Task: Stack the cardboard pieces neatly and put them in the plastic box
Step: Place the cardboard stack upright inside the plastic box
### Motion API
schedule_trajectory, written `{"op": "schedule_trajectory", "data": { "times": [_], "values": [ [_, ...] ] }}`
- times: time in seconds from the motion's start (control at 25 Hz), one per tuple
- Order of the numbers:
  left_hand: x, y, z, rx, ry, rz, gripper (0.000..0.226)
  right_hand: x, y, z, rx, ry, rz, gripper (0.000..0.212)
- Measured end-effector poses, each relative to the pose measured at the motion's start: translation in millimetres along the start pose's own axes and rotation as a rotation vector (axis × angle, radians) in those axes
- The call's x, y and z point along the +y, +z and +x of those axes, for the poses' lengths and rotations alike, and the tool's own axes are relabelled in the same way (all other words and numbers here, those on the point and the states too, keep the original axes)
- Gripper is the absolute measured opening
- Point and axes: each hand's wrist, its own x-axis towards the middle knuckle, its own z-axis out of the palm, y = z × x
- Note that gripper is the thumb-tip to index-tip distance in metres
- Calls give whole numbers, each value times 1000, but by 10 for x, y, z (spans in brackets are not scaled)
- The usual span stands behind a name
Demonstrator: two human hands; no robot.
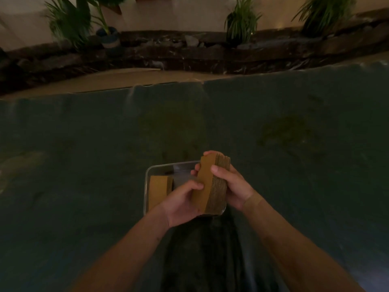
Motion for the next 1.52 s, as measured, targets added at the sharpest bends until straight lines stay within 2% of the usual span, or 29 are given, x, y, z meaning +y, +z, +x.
{"op": "schedule_trajectory", "data": {
  "times": [0.12,0.24,0.36,0.44,0.52,0.64,0.84,0.92,1.04,1.12,1.2,1.28,1.32,1.36,1.44,1.52],
  "values": [
    [26,2,82,66,9,-9,44,23,-33,108,41,24,17,39],
    [54,6,154,178,49,-15,62,29,-61,198,180,61,-9,52],
    [107,-52,189,371,121,165,66,57,-94,217,384,143,-267,67],
    [122,-64,208,479,149,310,60,124,-133,232,450,157,-492,66],
    [110,-49,239,535,147,364,50,165,-175,259,461,175,-581,59],
    [106,-82,271,536,104,406,49,145,-279,282,414,216,-533,52],
    [149,-232,312,409,68,239,78,172,-435,269,385,254,-498,53],
    [156,-264,350,409,79,231,72,176,-439,285,360,266,-509,49],
    [115,-292,420,443,84,245,67,171,-443,328,327,275,-652,41],
    [63,-325,469,466,95,232,67,180,-460,336,319,258,-777,47],
    [30,-400,487,476,73,190,68,202,-503,321,472,108,-899,44],
    [-4,-491,496,505,8,228,54,218,-642,287,799,-52,-888,22],
    [-31,-534,506,544,-38,302,44,222,-713,283,903,-16,-797,19],
    [-65,-563,528,597,-84,372,34,241,-778,279,929,100,-673,24],
    [-132,-584,628,705,-147,443,22,341,-836,259,831,394,-456,40],
    [-182,-552,766,751,-184,466,19,419,-813,243,739,519,-344,48]
  ]
}}
